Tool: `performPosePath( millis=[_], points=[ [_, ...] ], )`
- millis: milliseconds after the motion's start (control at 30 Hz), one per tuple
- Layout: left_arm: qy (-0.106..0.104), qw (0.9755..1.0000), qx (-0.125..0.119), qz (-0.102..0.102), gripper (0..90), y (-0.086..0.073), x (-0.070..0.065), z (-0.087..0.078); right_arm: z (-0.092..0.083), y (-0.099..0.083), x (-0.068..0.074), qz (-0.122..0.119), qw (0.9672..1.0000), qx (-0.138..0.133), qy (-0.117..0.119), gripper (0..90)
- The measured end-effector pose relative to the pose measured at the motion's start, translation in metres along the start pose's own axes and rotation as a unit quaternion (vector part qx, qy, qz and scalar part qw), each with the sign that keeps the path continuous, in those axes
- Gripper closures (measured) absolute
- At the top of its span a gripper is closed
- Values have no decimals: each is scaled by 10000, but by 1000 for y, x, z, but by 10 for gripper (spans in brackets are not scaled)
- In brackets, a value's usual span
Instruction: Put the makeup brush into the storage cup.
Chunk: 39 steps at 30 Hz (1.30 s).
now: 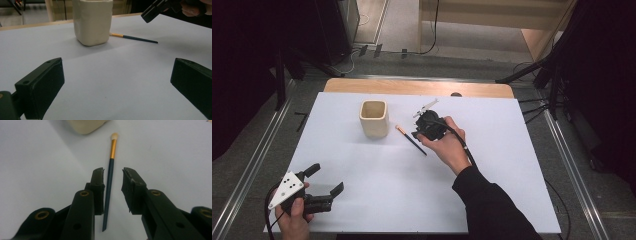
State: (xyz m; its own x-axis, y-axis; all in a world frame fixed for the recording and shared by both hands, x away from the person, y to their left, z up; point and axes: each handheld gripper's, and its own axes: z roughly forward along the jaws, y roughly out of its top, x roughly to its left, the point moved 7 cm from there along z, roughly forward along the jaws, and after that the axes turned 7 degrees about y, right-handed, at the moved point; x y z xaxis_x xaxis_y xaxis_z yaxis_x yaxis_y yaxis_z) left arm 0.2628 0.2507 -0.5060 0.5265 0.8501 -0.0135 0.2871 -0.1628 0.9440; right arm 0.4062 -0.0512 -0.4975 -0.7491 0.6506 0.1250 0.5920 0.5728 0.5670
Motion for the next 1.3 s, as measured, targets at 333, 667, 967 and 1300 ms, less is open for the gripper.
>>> performPosePath(
  millis=[333, 667, 967, 1300],
  points=[
    [21, 10000, 18, 49, 0, 0, 0, 0, 23, -1, 3, 431, 9961, 739, 206, 821],
    [30, 9998, 67, 200, 0, -1, -2, 2, 40, 2, 0, 652, 9933, 868, 387, 801],
    [7, 9998, 78, 209, 0, -1, -3, 2, 50, -1, -1, 533, 9928, 1067, 142, 832],
    [-13, 9997, 88, 212, 0, -1, -4, 3, 55, -6, 1, 358, 9916, 1245, -35, 854]
  ],
)
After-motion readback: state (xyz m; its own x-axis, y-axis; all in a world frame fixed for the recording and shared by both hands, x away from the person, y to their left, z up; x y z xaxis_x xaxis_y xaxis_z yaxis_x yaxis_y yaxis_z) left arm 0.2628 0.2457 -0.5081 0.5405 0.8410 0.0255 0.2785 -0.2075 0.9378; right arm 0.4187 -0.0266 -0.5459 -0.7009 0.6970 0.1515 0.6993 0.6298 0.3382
